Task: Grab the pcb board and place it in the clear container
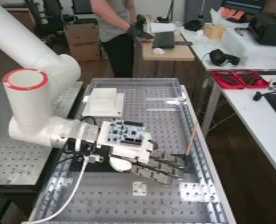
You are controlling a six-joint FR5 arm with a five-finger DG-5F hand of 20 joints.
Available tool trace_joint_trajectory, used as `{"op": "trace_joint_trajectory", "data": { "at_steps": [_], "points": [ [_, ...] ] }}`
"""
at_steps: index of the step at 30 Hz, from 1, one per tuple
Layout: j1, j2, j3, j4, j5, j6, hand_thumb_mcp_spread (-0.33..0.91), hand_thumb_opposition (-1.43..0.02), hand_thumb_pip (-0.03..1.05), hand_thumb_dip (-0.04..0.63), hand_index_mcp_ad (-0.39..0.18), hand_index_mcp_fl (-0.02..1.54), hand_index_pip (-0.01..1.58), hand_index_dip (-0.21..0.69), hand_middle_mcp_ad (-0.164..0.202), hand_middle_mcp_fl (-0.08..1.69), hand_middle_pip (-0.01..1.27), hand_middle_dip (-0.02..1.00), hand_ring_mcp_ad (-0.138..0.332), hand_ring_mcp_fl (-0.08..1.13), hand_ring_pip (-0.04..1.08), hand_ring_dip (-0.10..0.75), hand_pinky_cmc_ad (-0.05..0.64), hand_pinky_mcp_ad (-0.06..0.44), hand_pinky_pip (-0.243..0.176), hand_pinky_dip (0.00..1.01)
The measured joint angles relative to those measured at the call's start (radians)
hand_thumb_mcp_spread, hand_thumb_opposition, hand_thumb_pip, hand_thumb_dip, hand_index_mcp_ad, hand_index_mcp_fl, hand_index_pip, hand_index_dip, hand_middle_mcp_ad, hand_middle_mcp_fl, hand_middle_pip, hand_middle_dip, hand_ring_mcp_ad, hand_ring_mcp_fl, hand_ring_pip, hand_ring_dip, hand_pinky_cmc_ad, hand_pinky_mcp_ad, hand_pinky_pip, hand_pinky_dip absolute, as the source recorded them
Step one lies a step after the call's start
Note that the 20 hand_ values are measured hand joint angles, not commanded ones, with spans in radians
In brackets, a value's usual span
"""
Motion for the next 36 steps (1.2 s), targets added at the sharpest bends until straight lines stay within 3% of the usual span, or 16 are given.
{"op": "trace_joint_trajectory", "data": {
  "at_steps": [6,13,21,28,36],
  "points": [
    [0.003,0.03,-0.012,0.01,0.0,0.011,0.73,-0.88,0.39,0.251,-0.248,0.58,1.29,0.234,0.061,0.01,0.14,0.12,0.127,0.03,0.08,-0.005,0.314,0.113,-0.091,0.18],
    [0.026,0.134,-0.071,0.062,-0.009,0.038,0.73,-0.9,0.39,0.251,-0.248,0.61,1.28,0.234,0.061,0.01,0.14,0.12,0.127,0.03,0.08,-0.005,0.314,0.117,-0.091,0.18],
    [0.145,0.231,-0.147,0.131,-0.04,0.097,0.73,-0.91,0.39,0.251,-0.239,0.64,1.25,0.237,0.061,0.02,0.14,0.12,0.126,0.05,0.08,-0.005,0.314,0.117,-0.091,0.18],
    [0.263,0.231,-0.143,0.161,-0.059,0.152,0.73,-0.91,0.39,0.251,-0.239,0.64,1.24,0.239,0.058,0.02,0.14,0.12,0.126,0.05,0.08,-0.005,0.319,0.117,-0.091,0.18],
    [0.367,0.136,-0.072,0.158,-0.052,0.192,0.73,-0.92,0.39,0.251,-0.239,0.68,1.21,0.25,0.061,0.02,0.14,0.12,0.126,0.05,0.08,-0.005,0.326,0.117,-0.091,0.18]
  ]
}}
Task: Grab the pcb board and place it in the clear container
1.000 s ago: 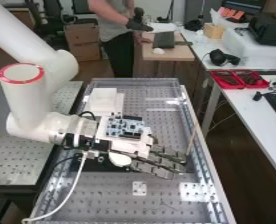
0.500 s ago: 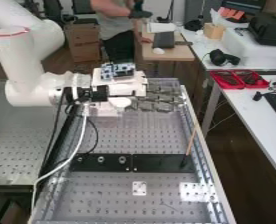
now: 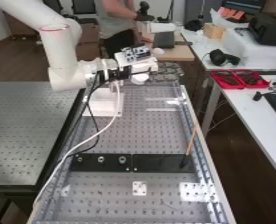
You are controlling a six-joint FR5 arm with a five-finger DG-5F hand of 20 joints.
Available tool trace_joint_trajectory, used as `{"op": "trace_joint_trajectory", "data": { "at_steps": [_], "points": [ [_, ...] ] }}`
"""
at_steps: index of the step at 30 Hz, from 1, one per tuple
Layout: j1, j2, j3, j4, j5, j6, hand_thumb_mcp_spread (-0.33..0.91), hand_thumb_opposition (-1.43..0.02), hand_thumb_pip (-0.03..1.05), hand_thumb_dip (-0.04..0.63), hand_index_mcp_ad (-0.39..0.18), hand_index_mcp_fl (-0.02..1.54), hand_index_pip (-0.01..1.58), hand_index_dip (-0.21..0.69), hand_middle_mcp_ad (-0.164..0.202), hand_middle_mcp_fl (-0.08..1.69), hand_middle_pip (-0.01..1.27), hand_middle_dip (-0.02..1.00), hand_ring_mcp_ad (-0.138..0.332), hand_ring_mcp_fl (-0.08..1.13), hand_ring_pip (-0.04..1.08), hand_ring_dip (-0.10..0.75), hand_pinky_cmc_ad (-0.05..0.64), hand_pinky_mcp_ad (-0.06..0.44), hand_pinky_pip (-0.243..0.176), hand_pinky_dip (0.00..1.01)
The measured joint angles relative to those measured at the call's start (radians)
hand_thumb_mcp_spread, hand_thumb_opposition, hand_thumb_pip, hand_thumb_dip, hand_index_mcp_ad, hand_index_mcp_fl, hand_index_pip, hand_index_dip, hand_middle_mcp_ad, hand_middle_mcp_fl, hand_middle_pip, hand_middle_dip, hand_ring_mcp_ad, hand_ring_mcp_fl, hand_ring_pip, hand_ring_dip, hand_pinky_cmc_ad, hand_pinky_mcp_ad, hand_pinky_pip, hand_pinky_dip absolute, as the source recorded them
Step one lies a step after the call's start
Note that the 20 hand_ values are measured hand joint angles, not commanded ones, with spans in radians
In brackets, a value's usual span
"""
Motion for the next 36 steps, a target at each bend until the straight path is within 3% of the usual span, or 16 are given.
{"op": "trace_joint_trajectory", "data": {
  "at_steps": [9,23,25,27,31,36],
  "points": [
    [0.052,-0.082,0.071,-0.037,0.047,0.019,0.73,-0.92,0.4,0.251,-0.239,0.68,1.21,0.25,0.061,0.02,0.14,0.12,0.129,0.05,0.08,-0.005,0.326,0.117,-0.091,0.18],
    [0.062,-0.144,0.118,-0.101,0.115,0.003,0.73,-0.93,0.4,0.251,-0.239,0.68,1.21,0.253,0.061,0.02,0.14,0.12,0.129,0.05,0.08,-0.005,0.326,0.115,-0.091,0.18],
    [0.062,-0.143,0.121,-0.116,0.119,-0.006,0.72,-0.92,0.39,0.253,-0.241,0.64,1.2,0.253,0.061,0.02,0.14,0.12,0.129,0.05,0.08,-0.005,0.326,0.115,-0.091,0.18],
    [0.06,-0.143,0.122,-0.137,0.124,-0.012,0.71,-0.91,0.38,0.253,-0.241,0.45,1.14,0.255,0.061,0.02,0.14,0.12,0.129,0.05,0.08,-0.005,0.326,0.115,-0.091,0.18],
    [0.056,-0.136,0.118,-0.145,0.129,-0.006,0.64,-0.88,0.38,0.253,-0.222,0.24,1.08,0.255,0.063,0.01,0.14,0.12,0.127,0.05,0.08,0.0,0.326,0.115,-0.091,0.18],
    [0.054,-0.13,0.114,-0.156,0.131,-0.009,0.58,-0.86,0.39,0.253,-0.204,0.12,1.06,0.257,0.059,0.01,0.14,0.12,0.131,0.03,0.08,0.0,0.328,0.115,-0.091,0.18]
  ]
}}
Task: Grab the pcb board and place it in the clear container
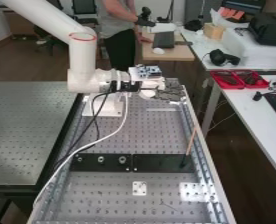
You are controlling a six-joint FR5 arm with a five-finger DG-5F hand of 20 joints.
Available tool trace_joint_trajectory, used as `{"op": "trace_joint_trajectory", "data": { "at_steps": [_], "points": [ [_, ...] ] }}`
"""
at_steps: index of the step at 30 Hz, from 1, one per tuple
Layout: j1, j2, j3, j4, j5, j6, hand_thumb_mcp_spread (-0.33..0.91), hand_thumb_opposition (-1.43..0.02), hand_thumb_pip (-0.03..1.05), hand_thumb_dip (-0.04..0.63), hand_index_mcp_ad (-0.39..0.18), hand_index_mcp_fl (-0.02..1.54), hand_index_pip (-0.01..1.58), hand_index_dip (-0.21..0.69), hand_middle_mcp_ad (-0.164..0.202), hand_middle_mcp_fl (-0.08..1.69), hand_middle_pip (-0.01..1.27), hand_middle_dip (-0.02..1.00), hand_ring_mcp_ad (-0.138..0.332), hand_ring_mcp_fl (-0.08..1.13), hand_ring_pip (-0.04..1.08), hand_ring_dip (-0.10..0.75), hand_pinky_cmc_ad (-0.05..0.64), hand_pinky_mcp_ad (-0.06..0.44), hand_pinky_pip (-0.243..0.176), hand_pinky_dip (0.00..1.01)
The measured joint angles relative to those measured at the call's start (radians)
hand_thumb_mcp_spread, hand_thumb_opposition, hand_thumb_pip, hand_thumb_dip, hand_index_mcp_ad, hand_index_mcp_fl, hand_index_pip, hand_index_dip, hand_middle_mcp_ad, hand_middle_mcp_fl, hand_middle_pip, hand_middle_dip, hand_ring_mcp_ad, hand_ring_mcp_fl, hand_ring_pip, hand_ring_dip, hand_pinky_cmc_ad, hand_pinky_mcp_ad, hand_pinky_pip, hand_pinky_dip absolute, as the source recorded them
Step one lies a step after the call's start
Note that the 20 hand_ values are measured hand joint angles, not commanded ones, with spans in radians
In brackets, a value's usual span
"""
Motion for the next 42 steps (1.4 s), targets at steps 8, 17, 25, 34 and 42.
{"op": "trace_joint_trajectory", "data": {
  "at_steps": [8,17,25,34,42],
  "points": [
    [-0.006,0.026,-0.017,0.029,0.004,0.015,0.58,-0.85,0.4,0.253,-0.19,0.09,1.07,0.257,0.061,0.01,0.14,0.12,0.127,0.02,0.08,0.0,0.326,0.115,-0.091,0.18],
    [-0.043,0.173,-0.082,0.047,0.017,0.022,0.58,-0.85,0.4,0.253,-0.19,0.1,1.05,0.257,0.058,0.01,0.14,0.12,0.131,0.02,0.09,0.0,0.325,0.115,-0.091,0.18],
    [-0.102,0.323,-0.141,-0.004,0.064,0.018,0.58,-0.83,0.4,0.253,-0.176,0.12,0.92,0.26,0.061,0.01,0.14,0.12,0.131,0.02,0.09,0.0,0.328,0.115,-0.091,0.18],
    [-0.16,0.444,-0.175,-0.095,0.142,-0.026,0.57,-0.84,0.39,0.251,-0.176,0.14,0.85,0.284,0.061,0.01,0.14,0.12,0.134,0.01,0.08,0.0,0.319,0.117,-0.091,0.18],
    [-0.161,0.465,-0.16,-0.137,0.135,-0.059,0.56,-0.82,0.37,0.253,-0.176,0.17,0.72,0.302,0.061,0.01,0.14,0.12,0.131,0.01,0.09,0.005,0.319,0.117,-0.091,0.18]
  ]
}}
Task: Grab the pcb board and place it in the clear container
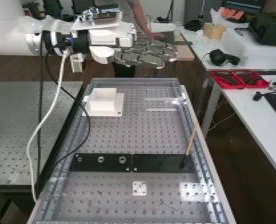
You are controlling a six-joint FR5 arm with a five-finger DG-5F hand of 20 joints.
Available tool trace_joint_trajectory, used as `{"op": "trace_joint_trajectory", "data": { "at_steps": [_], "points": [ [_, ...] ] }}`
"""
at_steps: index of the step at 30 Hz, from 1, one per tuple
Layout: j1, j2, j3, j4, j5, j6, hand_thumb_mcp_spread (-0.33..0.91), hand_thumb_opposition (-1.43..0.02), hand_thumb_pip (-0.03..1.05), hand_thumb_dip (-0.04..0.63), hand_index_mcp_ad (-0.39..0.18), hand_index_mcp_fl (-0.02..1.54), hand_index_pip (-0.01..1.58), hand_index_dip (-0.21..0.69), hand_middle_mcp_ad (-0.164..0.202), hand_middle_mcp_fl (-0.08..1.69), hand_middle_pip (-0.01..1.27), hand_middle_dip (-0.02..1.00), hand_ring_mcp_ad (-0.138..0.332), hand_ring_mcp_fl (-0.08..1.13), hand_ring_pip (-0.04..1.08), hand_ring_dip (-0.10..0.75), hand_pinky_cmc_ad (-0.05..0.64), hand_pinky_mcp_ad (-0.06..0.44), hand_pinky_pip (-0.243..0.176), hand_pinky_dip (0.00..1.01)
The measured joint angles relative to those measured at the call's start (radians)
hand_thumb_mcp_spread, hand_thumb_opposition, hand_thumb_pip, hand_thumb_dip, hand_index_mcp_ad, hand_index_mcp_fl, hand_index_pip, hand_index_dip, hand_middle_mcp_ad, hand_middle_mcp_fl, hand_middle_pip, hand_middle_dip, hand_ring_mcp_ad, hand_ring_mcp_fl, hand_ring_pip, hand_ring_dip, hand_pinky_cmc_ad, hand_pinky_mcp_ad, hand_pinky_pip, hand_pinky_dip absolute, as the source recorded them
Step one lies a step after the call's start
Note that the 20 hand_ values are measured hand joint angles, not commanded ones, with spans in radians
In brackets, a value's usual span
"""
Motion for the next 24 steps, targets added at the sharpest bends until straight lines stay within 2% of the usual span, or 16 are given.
{"op": "trace_joint_trajectory", "data": {
  "at_steps": [14,18,21,24],
  "points": [
    [0.008,0.03,-0.002,-0.021,-0.006,-0.012,0.56,-0.8,0.36,0.251,-0.155,0.17,0.45,0.34,0.059,0.01,0.14,0.12,0.141,0.0,0.08,0.009,0.314,0.113,-0.091,0.18],
    [0.01,0.039,-0.009,-0.014,-0.001,-0.017,0.53,-0.8,0.36,0.251,-0.154,0.17,0.31,0.349,0.063,0.01,0.14,0.12,0.141,0.0,0.08,0.009,0.316,0.117,-0.091,0.18],
    [0.013,0.044,-0.01,-0.014,0.001,-0.021,0.51,-0.77,0.35,0.236,-0.138,0.17,0.21,0.349,0.063,0.01,0.14,0.12,0.141,0.0,0.08,0.005,0.312,0.117,-0.091,0.18],
    [0.015,0.047,-0.011,-0.014,0.0,-0.022,0.52,-0.76,0.35,0.222,-0.131,0.17,0.18,0.365,0.059,0.01,0.14,0.12,0.141,0.01,0.08,0.009,0.312,0.117,-0.091,0.18]
  ]
}}
